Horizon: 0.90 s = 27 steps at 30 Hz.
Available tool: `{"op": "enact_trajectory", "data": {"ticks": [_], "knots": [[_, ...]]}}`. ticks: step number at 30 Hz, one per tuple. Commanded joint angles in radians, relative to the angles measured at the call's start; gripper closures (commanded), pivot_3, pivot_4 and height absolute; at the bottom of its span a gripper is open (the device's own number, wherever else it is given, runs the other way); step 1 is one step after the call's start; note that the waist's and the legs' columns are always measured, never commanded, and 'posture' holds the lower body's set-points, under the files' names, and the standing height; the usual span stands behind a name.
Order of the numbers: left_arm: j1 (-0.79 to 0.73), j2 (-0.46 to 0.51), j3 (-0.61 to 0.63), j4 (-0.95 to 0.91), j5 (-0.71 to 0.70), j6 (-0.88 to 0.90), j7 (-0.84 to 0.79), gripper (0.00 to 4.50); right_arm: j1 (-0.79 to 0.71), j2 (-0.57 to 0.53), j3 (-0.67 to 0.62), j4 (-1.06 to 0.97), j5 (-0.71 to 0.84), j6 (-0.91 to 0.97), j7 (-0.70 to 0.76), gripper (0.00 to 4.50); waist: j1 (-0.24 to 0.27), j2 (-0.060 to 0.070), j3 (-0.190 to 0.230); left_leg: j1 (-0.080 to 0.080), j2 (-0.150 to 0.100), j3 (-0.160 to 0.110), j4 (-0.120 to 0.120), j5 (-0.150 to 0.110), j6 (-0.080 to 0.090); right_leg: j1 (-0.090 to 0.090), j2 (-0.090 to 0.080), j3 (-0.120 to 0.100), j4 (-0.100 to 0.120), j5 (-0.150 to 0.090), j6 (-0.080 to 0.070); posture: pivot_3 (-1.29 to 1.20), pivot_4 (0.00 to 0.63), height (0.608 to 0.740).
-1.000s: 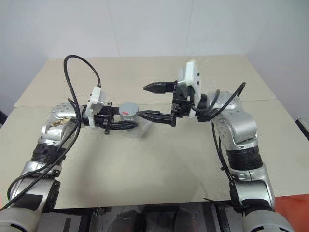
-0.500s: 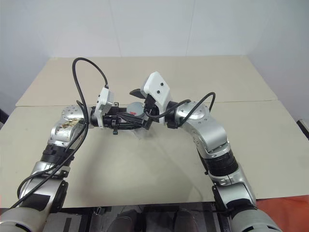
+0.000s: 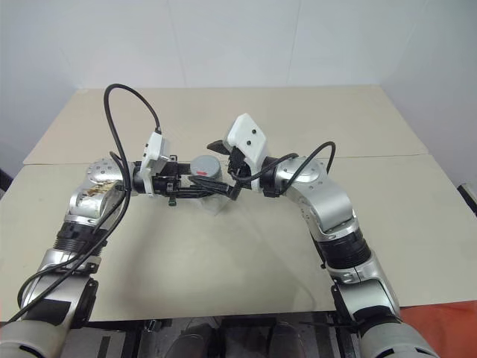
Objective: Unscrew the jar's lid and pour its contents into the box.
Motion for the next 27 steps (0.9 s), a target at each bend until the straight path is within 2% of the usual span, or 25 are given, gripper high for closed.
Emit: {"op": "enact_trajectory", "data": {"ticks": [1, 16, 22, 27], "knots": [[0.013, 0.032, 0.032, -0.044, -0.024, -0.004, -0.043, 2.52, 0.008, -0.053, -0.125, -0.012, 0.018, -0.023, -0.009, 0.05, 0.000, 0.000, 0.000, 0.000, 0.000, 0.000, 0.000, 0.000, 0.000, 0.000, 0.000, 0.000, 0.000, 0.000, 0.000, 0.00, 0.150, 0.740], [0.019, 0.021, 0.043, -0.036, -0.007, 0.001, -0.027, 2.52, 0.076, -0.111, -0.186, -0.096, 0.113, -0.021, 0.083, 0.05, 0.001, 0.000, 0.000, 0.000, 0.000, 0.000, 0.000, 0.000, 0.000, 0.000, 0.000, 0.000, 0.000, 0.000, 0.000, 0.00, 0.150, 0.740], [-0.017, -0.021, 0.029, -0.008, 0.009, 0.009, 0.003, 2.52, 0.036, -0.056, -0.128, -0.166, 0.144, 0.006, 0.086, 0.05, 0.001, 0.000, 0.000, 0.000, 0.000, 0.000, 0.000, 0.000, 0.000, 0.000, 0.000, 0.000, 0.000, 0.000, 0.000, 0.00, 0.150, 0.740], [-0.027, -0.043, 0.027, -0.007, 0.010, 0.009, 0.004, 2.52, -0.021, 0.013, -0.031, -0.091, 0.035, -0.009, 0.010, 0.05, -0.001, 0.000, 0.000, 0.000, 0.000, 0.000, 0.000, 0.000, 0.000, 0.000, 0.000, 0.000, 0.000, 0.000, 0.000, 0.00, 0.150, 0.740]]}}
